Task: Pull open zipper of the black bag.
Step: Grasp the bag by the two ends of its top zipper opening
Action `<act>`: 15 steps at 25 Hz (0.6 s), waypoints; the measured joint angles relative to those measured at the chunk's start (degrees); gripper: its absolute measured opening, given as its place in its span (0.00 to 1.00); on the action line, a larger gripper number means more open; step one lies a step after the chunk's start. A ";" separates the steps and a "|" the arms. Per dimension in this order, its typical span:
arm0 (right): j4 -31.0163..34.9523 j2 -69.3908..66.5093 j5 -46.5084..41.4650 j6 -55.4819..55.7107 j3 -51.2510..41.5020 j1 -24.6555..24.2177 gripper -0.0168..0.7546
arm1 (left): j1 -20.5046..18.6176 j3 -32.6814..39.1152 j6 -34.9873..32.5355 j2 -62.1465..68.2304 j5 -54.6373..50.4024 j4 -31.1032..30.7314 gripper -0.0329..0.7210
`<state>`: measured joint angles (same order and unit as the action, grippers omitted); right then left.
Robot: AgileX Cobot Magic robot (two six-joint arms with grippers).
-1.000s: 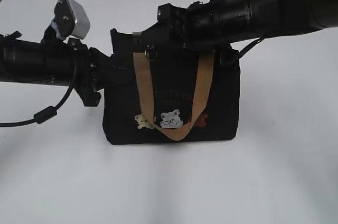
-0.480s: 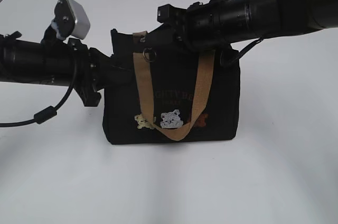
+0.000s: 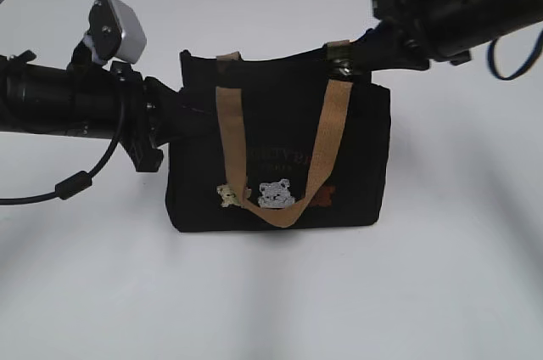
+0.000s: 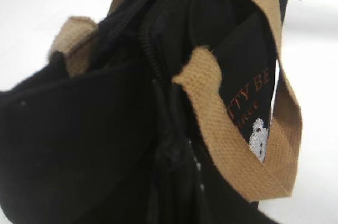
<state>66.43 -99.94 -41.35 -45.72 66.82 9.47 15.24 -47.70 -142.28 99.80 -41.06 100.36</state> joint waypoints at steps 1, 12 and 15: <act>-3.65 1.26 -0.92 1.77 0.00 -1.35 0.02 | 0.00 0.00 0.00 0.00 0.00 0.00 0.12; -12.29 5.25 -7.10 5.79 -0.10 1.08 0.52 | 0.00 0.00 15.17 -1.11 2.88 -1.66 0.47; -15.52 7.65 -11.74 7.65 -0.10 1.20 0.62 | 0.00 0.00 38.83 -4.66 5.73 -12.76 0.60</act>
<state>50.92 -92.29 -53.08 -38.07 66.72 10.67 15.24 -47.70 -103.44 95.14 -35.32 87.60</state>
